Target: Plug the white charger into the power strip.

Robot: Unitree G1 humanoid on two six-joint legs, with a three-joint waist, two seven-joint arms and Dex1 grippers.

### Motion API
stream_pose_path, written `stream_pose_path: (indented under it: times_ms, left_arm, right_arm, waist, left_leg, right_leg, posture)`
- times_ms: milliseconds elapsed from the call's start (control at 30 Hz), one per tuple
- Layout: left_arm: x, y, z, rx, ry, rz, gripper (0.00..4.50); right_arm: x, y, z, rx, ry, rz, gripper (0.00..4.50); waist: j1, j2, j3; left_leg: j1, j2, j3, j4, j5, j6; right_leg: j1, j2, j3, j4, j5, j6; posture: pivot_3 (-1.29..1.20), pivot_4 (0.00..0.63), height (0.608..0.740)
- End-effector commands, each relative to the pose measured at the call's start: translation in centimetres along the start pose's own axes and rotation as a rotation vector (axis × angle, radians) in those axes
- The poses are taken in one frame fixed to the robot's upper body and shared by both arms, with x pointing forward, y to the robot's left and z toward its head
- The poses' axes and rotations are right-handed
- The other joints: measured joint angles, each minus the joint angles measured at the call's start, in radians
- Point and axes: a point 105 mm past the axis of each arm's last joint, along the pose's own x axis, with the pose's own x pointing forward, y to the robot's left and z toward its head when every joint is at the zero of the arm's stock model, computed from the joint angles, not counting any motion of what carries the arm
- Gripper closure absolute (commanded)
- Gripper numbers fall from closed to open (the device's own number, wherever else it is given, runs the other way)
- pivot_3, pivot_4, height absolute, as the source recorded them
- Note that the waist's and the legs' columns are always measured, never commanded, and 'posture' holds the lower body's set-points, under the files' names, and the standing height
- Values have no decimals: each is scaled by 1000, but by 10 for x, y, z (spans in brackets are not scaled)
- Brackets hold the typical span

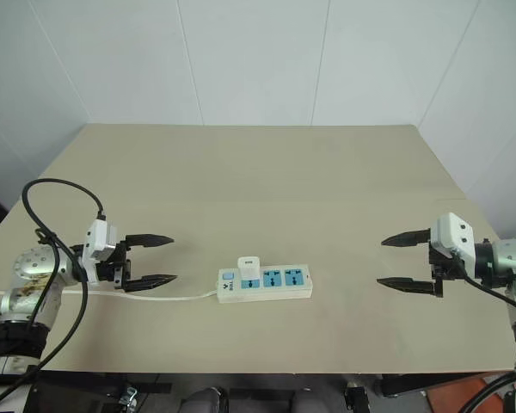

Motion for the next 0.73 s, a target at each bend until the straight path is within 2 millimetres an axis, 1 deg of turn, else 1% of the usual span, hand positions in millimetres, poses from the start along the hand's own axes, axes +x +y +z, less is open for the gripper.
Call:
stream_pose_path:
  times_ms: [33,233,400,567,733]
  left_arm:
    - [-7,3,10,47,-5,34,33]
    - [-15,-1,10,42,6,71,33]
    - [-15,-5,12,37,4,88,33]
    - [-17,-8,13,32,9,115,33]
    - [-20,-11,14,25,8,131,33]
  right_arm:
    - [-8,-3,7,-20,23,-11,0]
    - [-5,-1,9,0,17,5,0]
    - [-3,-3,4,22,18,17,0]
    - [0,-8,12,21,-5,26,0]
    - [4,-11,12,16,-6,37,0]
  waist:
    - [0,0,0]
    - [-1,0,0]
    - [0,0,0]
    - [1,0,0]
    - [1,0,0]
  left_leg:
    - [0,0,0,0,0,0]
    - [0,0,0,0,0,0]
    - [0,0,0,0,0,0]
    - [0,0,0,0,0,0]
    - [0,0,0,0,0,0]
  right_leg:
    - [0,0,0,0,0,0]
    - [0,0,0,0,0,0]
    - [0,0,0,0,0,0]
    - [0,0,0,1,0,0]
    - [0,0,0,0,0,0]
  posture:
    - [0,150,740]
    - [0,150,740]
    - [0,150,740]
    - [0,150,740]
    - [0,150,740]
